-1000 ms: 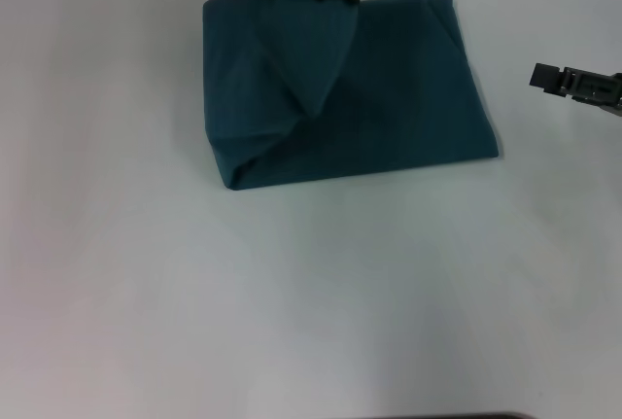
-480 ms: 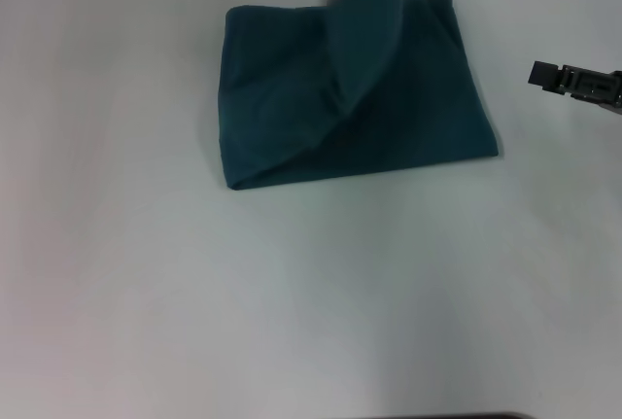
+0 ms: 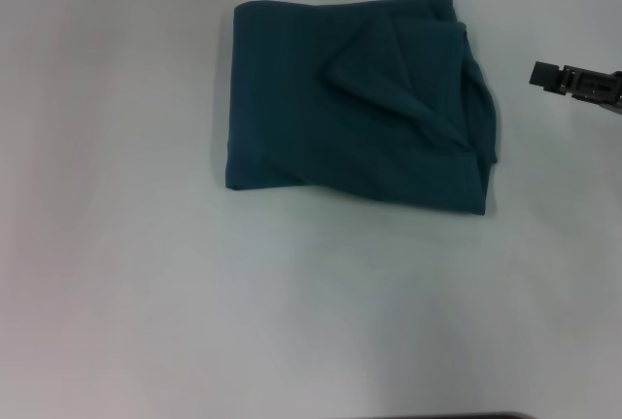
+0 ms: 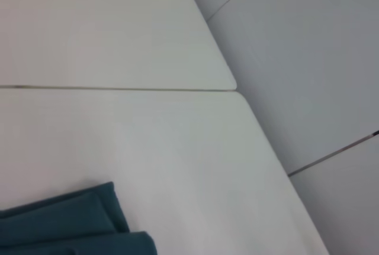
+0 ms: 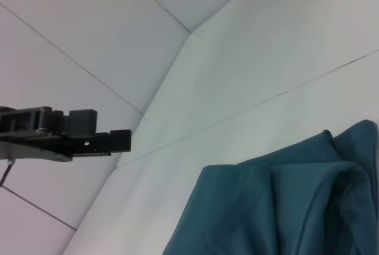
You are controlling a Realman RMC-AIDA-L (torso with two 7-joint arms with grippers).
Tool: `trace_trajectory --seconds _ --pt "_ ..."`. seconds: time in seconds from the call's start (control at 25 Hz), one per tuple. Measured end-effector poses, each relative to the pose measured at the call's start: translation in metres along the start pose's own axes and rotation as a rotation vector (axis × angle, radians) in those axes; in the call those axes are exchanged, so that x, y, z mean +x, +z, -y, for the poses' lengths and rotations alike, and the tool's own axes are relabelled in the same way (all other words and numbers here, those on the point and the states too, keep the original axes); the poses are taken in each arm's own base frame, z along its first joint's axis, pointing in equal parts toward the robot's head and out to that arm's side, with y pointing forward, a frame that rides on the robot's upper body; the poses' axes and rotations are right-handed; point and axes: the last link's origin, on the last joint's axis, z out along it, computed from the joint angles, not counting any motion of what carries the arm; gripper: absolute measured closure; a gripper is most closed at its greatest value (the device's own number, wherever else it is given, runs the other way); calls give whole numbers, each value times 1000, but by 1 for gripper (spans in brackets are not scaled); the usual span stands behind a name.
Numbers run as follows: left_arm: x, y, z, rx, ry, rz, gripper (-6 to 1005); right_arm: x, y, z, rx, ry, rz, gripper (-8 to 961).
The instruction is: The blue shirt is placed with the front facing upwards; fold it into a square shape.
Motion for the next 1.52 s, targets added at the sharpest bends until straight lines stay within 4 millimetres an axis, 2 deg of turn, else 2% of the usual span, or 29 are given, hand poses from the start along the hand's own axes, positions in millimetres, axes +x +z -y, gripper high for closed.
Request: trace_trajectory --seconds 0.04,0.16,0.36,0.44,0.48,0.52,0.6,0.64,0.76,0.92,1.08,1.2,1.52 --pt "0 -3 2 2 0 -3 349 0 0 0 0 0 0 361" --pt "-2 -17 13 14 -11 -17 292 -1 -1 0 2 4 1 361" --pt "-24 -56 56 -36 -174 -106 197 -4 1 0 8 13 -20 362" --pt "-42 -74 76 -87 -254 -152 159 -9 3 1 23 22 -61 363" --pt "-59 -85 89 -120 -299 -174 140 -13 5 0 29 27 -82 363" --pt "-59 -85 89 -120 -299 -174 122 -18 7 0 39 28 -109 363" --pt "-88 -102 108 -154 -350 -190 87 -28 12 -2 56 30 -161 363" --pt "-88 -102 108 -154 -350 -190 69 -33 15 -3 62 28 -186 364" --pt "-117 -115 123 -156 -380 -172 51 -52 21 -9 96 18 -247 364" --pt "-146 -116 140 -120 -409 -134 51 -81 27 -23 137 4 -290 365" --pt "-159 -110 153 -56 -428 -123 50 -105 32 -42 149 8 -318 366" --pt "-162 -102 160 -5 -431 -111 50 -116 33 -49 163 27 -333 366" --pt "-153 -77 165 56 -400 -115 51 -125 28 -52 171 67 -336 368"
